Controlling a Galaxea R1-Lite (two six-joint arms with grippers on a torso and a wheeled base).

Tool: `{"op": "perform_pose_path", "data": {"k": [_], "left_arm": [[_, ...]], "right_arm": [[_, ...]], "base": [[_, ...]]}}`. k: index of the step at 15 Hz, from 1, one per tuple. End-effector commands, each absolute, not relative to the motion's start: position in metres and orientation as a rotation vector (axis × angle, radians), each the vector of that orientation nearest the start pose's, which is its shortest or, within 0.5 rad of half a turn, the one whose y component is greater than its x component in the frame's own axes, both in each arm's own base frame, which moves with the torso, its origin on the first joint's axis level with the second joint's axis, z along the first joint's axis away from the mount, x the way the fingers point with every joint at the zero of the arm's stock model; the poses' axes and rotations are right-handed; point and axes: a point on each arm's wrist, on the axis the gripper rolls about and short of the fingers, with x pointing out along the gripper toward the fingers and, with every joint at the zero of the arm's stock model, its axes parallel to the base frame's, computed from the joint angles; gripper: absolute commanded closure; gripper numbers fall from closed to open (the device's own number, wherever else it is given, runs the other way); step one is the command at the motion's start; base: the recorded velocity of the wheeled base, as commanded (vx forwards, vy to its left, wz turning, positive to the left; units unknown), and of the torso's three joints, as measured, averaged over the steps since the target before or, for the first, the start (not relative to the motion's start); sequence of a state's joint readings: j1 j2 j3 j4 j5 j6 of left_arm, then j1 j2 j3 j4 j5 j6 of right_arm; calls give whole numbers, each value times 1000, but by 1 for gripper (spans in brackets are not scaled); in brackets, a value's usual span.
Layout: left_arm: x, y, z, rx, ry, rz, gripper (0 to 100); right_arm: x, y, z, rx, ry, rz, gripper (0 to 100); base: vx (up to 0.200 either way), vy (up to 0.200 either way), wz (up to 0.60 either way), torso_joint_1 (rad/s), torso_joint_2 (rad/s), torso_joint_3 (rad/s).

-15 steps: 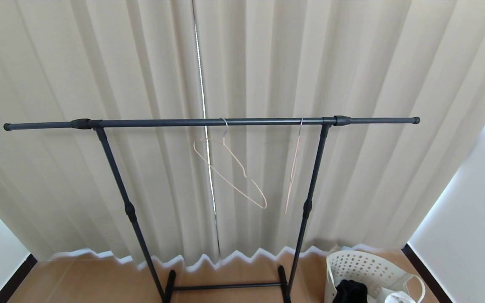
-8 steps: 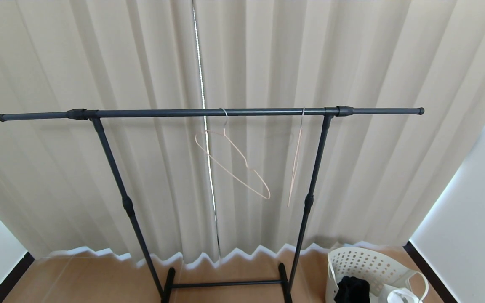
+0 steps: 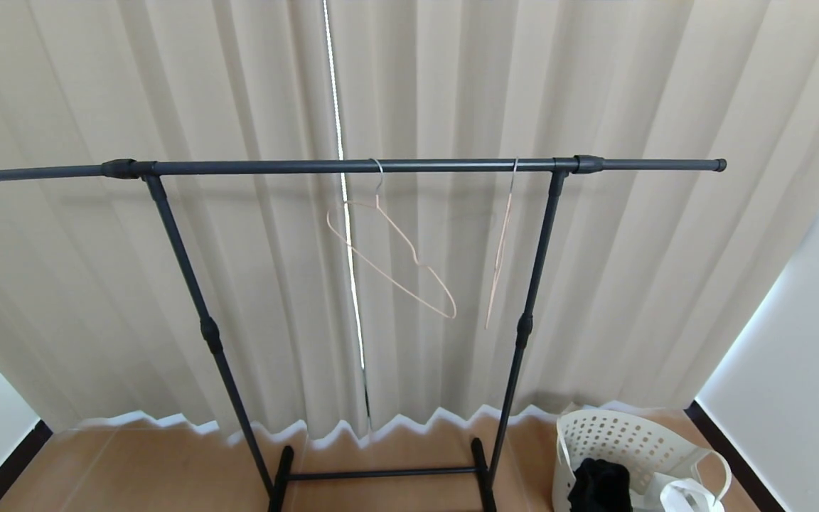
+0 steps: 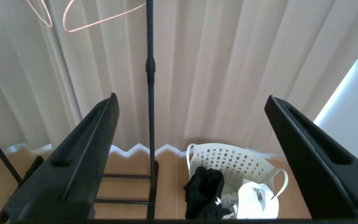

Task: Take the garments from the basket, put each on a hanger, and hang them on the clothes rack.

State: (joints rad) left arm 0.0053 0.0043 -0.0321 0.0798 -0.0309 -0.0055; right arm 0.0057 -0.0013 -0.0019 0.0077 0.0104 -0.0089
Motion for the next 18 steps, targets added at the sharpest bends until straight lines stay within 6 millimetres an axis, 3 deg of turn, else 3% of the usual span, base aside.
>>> {"op": "perform_pose_path", "data": {"k": [1,18], "left_arm": [[-25,-1,76,-7,52,-24,0],[-25,-1,76,-7,51,-24,0]], "right_arm": [[-23,0,75,-9,6,17,0],[-23,0,75,-9,6,17,0]], "base": [[0,0,0,-154,364,207],[0,0,0,-184,498,311]]}}
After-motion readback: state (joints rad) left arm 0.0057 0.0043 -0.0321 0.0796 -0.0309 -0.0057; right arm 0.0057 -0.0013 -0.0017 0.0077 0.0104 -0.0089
